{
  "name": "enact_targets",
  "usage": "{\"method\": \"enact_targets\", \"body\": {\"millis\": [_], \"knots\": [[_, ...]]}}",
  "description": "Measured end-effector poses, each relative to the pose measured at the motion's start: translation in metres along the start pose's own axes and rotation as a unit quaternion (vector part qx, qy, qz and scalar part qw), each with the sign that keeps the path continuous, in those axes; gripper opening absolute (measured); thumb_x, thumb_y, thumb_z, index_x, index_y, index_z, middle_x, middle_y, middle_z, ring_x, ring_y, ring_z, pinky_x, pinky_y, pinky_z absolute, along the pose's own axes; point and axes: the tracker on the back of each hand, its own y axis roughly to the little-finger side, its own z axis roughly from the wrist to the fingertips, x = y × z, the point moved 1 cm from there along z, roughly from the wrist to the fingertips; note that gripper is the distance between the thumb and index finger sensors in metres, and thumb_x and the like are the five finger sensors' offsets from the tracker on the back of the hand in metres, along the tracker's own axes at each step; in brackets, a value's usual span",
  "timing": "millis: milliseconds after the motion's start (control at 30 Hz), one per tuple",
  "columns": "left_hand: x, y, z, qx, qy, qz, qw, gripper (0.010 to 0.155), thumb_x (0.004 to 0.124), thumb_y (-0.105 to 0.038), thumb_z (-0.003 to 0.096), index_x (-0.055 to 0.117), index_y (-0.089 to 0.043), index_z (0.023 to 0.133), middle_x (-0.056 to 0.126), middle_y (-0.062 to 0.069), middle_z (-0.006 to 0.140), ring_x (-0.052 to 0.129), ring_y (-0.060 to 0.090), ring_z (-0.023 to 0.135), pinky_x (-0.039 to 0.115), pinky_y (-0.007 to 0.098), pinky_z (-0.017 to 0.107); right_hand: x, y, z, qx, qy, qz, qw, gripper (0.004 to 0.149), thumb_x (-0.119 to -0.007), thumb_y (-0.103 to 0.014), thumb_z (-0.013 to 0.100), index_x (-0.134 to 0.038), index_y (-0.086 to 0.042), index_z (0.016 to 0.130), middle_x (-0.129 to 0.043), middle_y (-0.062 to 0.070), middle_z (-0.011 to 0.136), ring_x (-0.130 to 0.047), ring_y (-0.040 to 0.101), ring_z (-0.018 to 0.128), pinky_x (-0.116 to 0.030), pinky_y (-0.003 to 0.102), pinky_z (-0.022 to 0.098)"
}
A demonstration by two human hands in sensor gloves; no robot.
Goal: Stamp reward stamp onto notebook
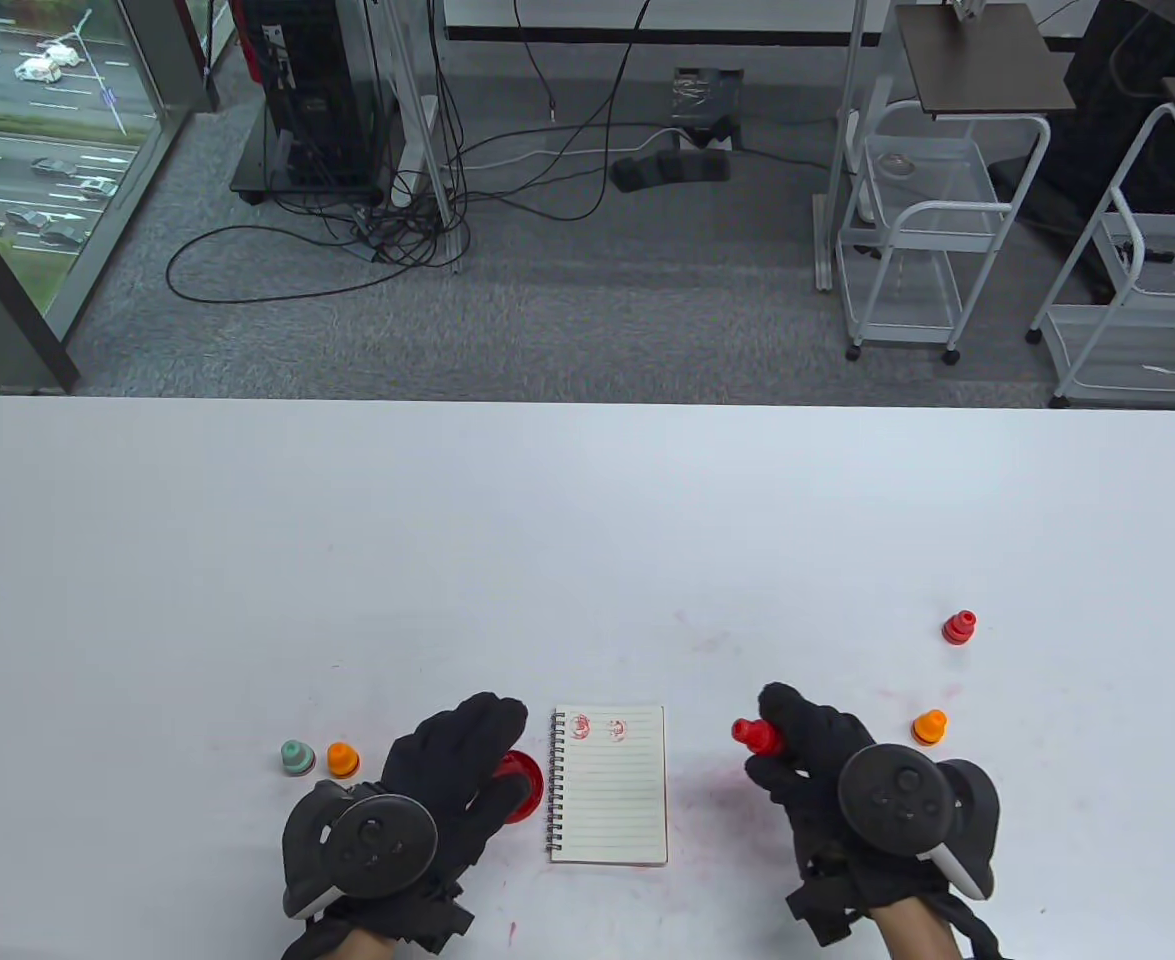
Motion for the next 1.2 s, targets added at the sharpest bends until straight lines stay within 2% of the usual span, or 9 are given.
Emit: {"method": "enact_targets", "body": {"millis": [100, 233, 400, 500, 600, 700, 933, 1200], "knots": [[0.003, -0.007, 0.002, 0.002, -0.008, -0.038, 0.999, 0.068, 0.075, -0.050, 0.0478, 0.071, -0.019, 0.108, 0.075, 0.017, 0.109, 0.088, 0.038, 0.087, 0.077, 0.052, 0.063, -0.015, -0.021, 0.004, 0.031, 0.003, 0.008, 0.999, 0.065, -0.091, -0.030, 0.034, -0.070, -0.009, 0.092, -0.092, 0.005, 0.064, -0.093, 0.024, 0.054, -0.087, 0.049, 0.045], [0.015, -0.018, 0.005, 0.015, -0.012, -0.080, 0.997, 0.068, 0.078, -0.048, 0.0465, 0.071, -0.018, 0.107, 0.079, 0.016, 0.104, 0.091, 0.033, 0.081, 0.080, 0.048, 0.060, -0.042, -0.035, 0.001, 0.047, -0.005, 0.041, 0.998, 0.065, -0.092, -0.030, 0.033, -0.073, -0.008, 0.091, -0.093, 0.005, 0.063, -0.095, 0.024, 0.053, -0.088, 0.049, 0.044], [0.031, -0.029, 0.009, 0.011, -0.001, -0.072, 0.997, 0.065, 0.081, -0.047, 0.0448, 0.075, -0.017, 0.102, 0.087, 0.013, 0.096, 0.096, 0.028, 0.072, 0.083, 0.045, 0.054, -0.061, -0.049, -0.001, 0.069, -0.028, 0.025, 0.997, 0.064, -0.092, -0.031, 0.033, -0.073, -0.008, 0.090, -0.094, 0.005, 0.062, -0.095, 0.023, 0.053, -0.089, 0.049, 0.044], [0.038, -0.033, 0.010, 0.007, 0.003, -0.065, 0.998, 0.062, 0.082, -0.046, 0.0445, 0.077, -0.017, 0.100, 0.090, 0.013, 0.091, 0.098, 0.026, 0.068, 0.085, 0.043, 0.052, -0.064, -0.053, -0.002, 0.072, -0.033, 0.020, 0.997, 0.064, -0.092, -0.031, 0.033, -0.074, -0.007, 0.090, -0.094, 0.005, 0.062, -0.096, 0.023, 0.052, -0.089, 0.049, 0.044], [0.042, -0.037, 0.010, 0.024, -0.019, -0.045, 0.999, 0.059, 0.083, -0.044, 0.0436, 0.081, -0.017, 0.096, 0.093, 0.011, 0.087, 0.100, 0.023, 0.064, 0.087, 0.042, 0.050, -0.067, -0.055, -0.002, 0.076, -0.036, 0.023, 0.996, 0.064, -0.092, -0.032, 0.033, -0.075, -0.005, 0.089, -0.096, 0.005, 0.060, -0.096, 0.024, 0.050, -0.088, 0.049, 0.043], [0.046, -0.039, 0.010, 0.035, -0.007, -0.039, 0.999, 0.055, 0.083, -0.041, 0.0441, 0.082, -0.018, 0.094, 0.095, 0.010, 0.085, 0.101, 0.022, 0.062, 0.088, 0.041, 0.049, -0.069, -0.056, -0.004, 0.081, -0.043, 0.022, 0.996, 0.064, -0.092, -0.032, 0.033, -0.076, -0.004, 0.088, -0.096, 0.006, 0.060, -0.096, 0.024, 0.050, -0.088, 0.050, 0.043], [0.046, -0.037, 0.011, 0.028, -0.006, -0.075, 0.997, 0.052, 0.085, -0.037, 0.0435, 0.085, -0.016, 0.091, 0.097, 0.011, 0.081, 0.102, 0.022, 0.059, 0.088, 0.042, 0.049, -0.070, -0.057, -0.004, 0.082, -0.046, 0.017, 0.995, 0.063, -0.092, -0.033, 0.034, -0.076, -0.004, 0.088, -0.096, 0.005, 0.061, -0.096, 0.025, 0.051, -0.087, 0.051, 0.043], [0.044, -0.037, 0.011, 0.032, 0.000, -0.074, 0.997, 0.050, 0.085, -0.036, 0.0434, 0.086, -0.017, 0.090, 0.097, 0.011, 0.081, 0.102, 0.022, 0.059, 0.088, 0.043, 0.050, -0.071, -0.055, -0.005, 0.080, -0.054, 0.016, 0.995, 0.063, -0.091, -0.034, 0.034, -0.076, -0.005, 0.088, -0.096, 0.004, 0.061, -0.096, 0.024, 0.051, -0.087, 0.050, 0.044]]}}
